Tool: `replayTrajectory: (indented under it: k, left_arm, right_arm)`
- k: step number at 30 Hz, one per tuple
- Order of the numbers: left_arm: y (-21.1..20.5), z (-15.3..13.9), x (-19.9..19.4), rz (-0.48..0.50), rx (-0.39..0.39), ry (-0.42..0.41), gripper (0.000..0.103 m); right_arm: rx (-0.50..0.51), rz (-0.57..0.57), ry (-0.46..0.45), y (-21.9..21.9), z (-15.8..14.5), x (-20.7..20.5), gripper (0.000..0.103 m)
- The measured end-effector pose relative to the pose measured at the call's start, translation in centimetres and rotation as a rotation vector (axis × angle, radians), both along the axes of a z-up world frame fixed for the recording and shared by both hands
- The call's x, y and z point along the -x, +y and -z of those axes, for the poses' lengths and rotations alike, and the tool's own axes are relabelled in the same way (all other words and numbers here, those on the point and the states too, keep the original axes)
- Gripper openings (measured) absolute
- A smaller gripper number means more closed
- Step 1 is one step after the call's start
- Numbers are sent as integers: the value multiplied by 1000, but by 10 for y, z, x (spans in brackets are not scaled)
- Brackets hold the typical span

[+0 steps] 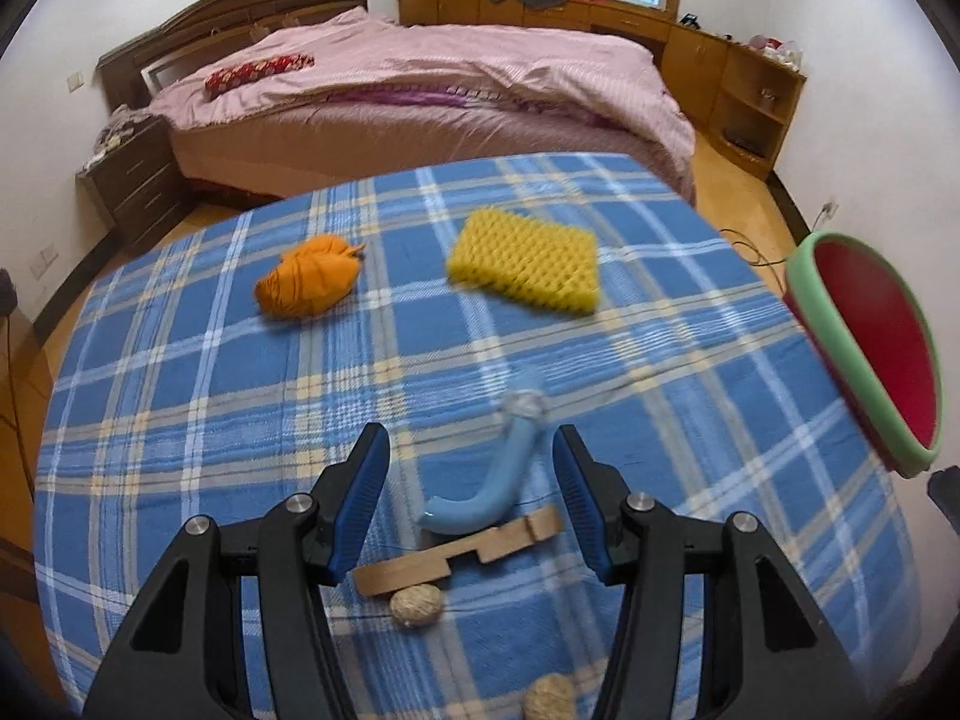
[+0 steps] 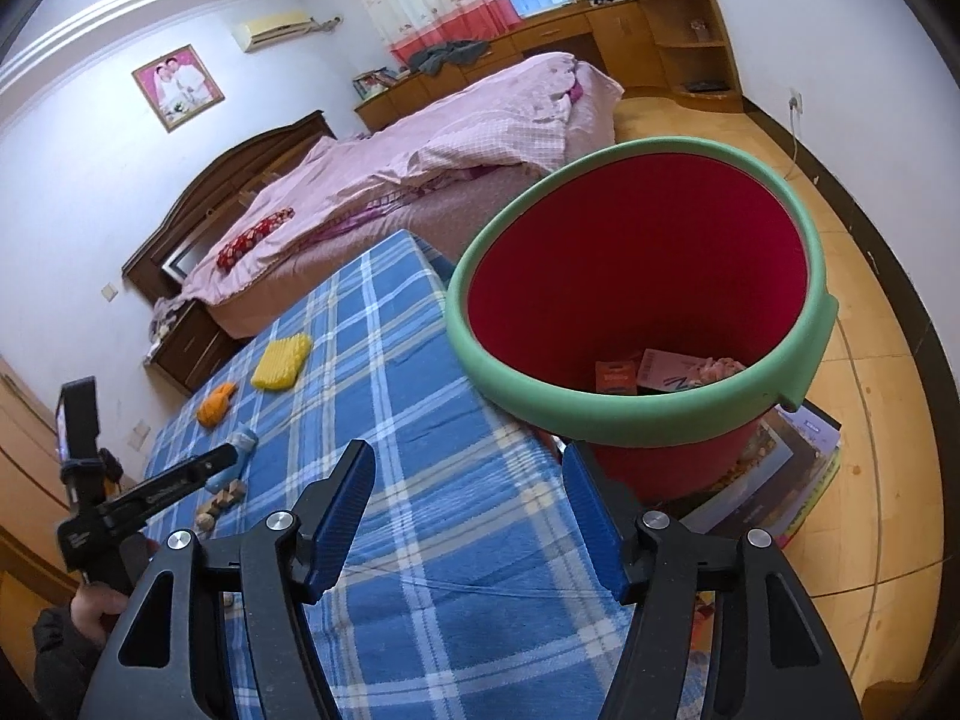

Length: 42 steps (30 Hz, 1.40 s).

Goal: Collect trash
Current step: 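Grasp the blue bent tube with the left tool while the right tool grasps the yellow foam pad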

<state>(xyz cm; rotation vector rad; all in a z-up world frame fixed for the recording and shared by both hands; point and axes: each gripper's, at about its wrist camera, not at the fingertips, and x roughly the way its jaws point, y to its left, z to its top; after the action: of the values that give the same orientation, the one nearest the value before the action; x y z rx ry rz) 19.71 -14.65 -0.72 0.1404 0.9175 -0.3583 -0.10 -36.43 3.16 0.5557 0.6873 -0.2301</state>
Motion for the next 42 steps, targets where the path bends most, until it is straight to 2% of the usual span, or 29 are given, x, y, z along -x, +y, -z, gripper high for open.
replayTrajectory:
  k: [4,7,18,29,36,42]
  left_arm:
    - [3,9,-3,-5,5,25,56]
    - [4,12,-2,-11,14,23,45]
    - [38,-2,-5,-46,151,31,43]
    - [98,-29,-41,-221,205,-33,43]
    - [136,-15,-53,-342,221,-43,43]
    - [155,2,-59,-396,241,-14,43]
  right_arm:
    - [3,-5,4,3,1,-2,66]
    - [-22,-12,8,3,4,-6,67]
    - [-37,-89,15,23,-7,-38,67]
    - [33,-213,24,69,-24,-105,67]
    - [53,-253,62,86,-16,-161,67]
    - [80,-278,118,102,6,-205,67]
